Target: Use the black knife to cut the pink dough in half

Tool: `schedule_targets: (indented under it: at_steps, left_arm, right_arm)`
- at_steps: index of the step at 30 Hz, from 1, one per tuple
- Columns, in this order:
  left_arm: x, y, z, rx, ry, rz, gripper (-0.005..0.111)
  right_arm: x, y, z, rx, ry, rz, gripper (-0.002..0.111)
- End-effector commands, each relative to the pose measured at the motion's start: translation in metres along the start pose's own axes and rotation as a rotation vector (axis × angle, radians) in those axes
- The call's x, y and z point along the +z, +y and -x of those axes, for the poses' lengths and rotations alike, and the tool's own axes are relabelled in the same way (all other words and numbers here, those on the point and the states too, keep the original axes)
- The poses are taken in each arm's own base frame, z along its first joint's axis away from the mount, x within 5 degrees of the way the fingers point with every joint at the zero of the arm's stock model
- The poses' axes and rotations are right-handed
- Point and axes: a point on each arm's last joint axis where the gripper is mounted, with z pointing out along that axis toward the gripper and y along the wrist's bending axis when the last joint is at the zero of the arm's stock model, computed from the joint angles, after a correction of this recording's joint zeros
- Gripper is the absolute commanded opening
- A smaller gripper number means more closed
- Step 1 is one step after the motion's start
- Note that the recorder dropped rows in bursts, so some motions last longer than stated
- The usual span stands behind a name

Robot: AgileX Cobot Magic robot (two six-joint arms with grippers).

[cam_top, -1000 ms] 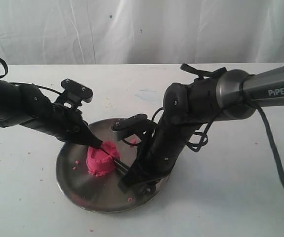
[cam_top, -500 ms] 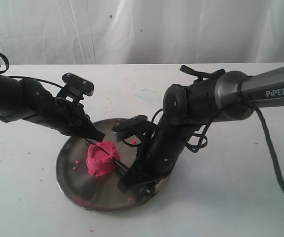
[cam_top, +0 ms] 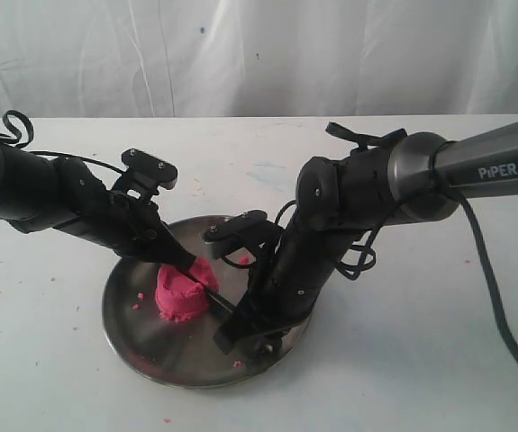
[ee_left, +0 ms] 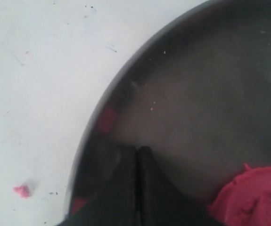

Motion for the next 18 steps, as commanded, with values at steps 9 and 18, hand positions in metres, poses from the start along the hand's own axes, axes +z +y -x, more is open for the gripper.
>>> schedule_targets:
  at_steps: [9, 18]
  left_arm:
    - [0.0083, -0.0071, -0.0137, -0.003, 0.079, -0.049, 0.0]
    - [0.0056, -0.0053, -0.0106, 0.034, 0.059, -0.031, 0.0]
  right_arm:
    - [0.0065, -0.0017, 0.0014, -0.002, 0.004, 0.004, 0.0]
    - [0.0065, -0.0016, 0.0012, -0.002, 0.006, 0.005, 0.0]
